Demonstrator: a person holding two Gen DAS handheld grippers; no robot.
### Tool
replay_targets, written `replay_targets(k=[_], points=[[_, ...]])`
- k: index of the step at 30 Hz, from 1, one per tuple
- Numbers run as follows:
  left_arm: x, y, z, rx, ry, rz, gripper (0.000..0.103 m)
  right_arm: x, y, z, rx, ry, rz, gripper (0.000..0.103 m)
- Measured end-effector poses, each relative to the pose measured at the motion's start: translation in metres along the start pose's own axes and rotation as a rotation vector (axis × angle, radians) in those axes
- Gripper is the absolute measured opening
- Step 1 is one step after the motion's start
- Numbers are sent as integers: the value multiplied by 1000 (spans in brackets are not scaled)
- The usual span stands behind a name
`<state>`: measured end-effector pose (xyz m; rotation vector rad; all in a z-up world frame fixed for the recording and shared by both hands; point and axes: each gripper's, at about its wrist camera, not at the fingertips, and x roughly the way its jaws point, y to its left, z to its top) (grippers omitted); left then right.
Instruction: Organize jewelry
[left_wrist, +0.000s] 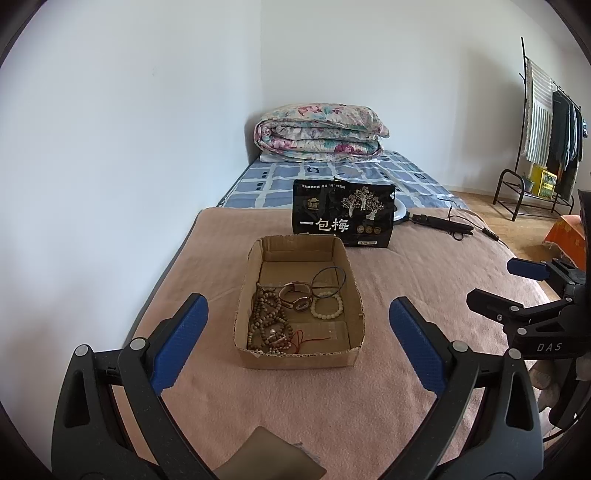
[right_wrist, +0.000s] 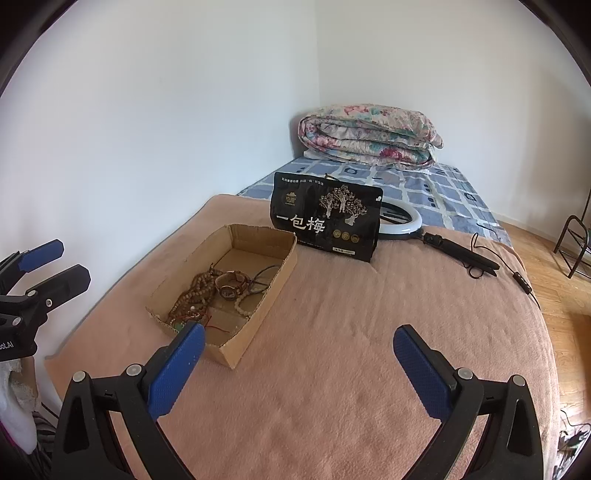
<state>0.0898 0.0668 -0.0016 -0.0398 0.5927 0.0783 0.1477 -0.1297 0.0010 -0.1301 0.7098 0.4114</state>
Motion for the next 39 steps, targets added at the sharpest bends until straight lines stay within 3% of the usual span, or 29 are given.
replay_targets(k=[39], points=[[1,8,4,21,-29,14,100,0,0,-4,-3,6,-1,103]])
